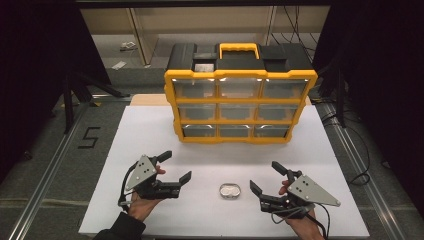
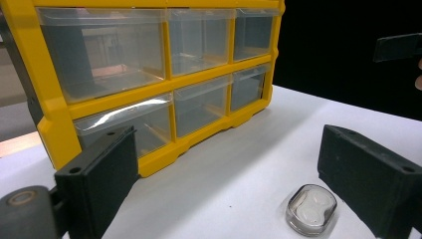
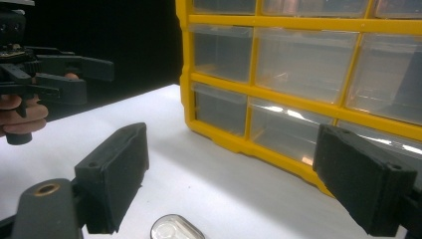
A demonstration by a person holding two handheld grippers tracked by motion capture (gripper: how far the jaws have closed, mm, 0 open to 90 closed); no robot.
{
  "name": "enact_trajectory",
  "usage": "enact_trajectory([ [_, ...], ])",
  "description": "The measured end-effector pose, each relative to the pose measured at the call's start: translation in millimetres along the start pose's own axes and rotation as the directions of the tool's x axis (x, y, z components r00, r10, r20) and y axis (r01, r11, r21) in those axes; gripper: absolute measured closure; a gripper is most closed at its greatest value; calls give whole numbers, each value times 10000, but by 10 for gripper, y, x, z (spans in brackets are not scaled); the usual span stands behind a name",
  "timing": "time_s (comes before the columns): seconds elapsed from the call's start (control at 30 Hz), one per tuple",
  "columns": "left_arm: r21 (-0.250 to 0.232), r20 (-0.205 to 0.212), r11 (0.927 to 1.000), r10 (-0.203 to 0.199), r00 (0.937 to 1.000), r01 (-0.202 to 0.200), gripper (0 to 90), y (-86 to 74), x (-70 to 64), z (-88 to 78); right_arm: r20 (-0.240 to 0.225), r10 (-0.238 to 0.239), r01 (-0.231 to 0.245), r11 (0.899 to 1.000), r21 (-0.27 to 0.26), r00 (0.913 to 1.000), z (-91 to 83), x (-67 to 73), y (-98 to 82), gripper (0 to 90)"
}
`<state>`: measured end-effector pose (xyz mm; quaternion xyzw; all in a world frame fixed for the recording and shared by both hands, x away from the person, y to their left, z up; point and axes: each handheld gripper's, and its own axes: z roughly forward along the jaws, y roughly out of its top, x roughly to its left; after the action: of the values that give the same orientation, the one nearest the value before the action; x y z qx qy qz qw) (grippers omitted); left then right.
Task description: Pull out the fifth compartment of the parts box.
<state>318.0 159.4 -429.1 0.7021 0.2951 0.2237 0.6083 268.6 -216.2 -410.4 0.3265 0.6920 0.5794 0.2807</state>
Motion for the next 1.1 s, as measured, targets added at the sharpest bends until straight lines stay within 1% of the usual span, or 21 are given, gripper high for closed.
enact_trajectory([
  [0.2,-28,-2,10000,-46,10000,46,86,1,5,-2,38,-49,49,10000,-45,10000,-7,-10,5,152],
  [0.3,-22,7,10000,-41,10000,41,86,2,4,-1,91,-161,161,9998,-85,9998,-8,-15,10,152],
  [0.47,-1,29,10000,-29,10000,29,87,3,-2,0,192,-556,558,9984,-108,9983,-9,-16,19,153],
  [0.53,-33,30,10000,-31,10000,32,87,5,-5,-5,171,-559,560,9984,-32,9983,-2,-22,16,153],
  [0.67,-16,46,10000,-4,10000,4,88,5,-4,-2,252,-823,825,9966,-50,9963,7,-37,26,156],
  [0.77,-17,44,10000,19,10000,-19,88,5,-5,-2,273,-907,909,9958,-71,9955,7,-43,32,156],
  [0.8,-3,25,10000,32,10000,-32,88,4,-6,-2,326,-1103,1107,9938,-130,9934,11,-50,40,157],
  [0.93,-5,9,10000,10,10000,-10,88,2,-5,-6,409,-1211,1217,9925,-106,9918,17,-58,55,158],
  [0.97,-6,-3,10000,-7,10000,7,89,2,-4,-6,459,-1390,1398,9901,-129,9892,34,-67,69,159],
  [1.07,6,-11,10000,20,10000,-20,90,-2,-5,-12,462,-1480,1490,9887,-190,9879,62,-73,88,160],
  [1.1,6,-11,10000,20,10000,-20,90,-2,-5,-12,502,-1588,1599,9870,-177,9860,71,-74,99,160],
])
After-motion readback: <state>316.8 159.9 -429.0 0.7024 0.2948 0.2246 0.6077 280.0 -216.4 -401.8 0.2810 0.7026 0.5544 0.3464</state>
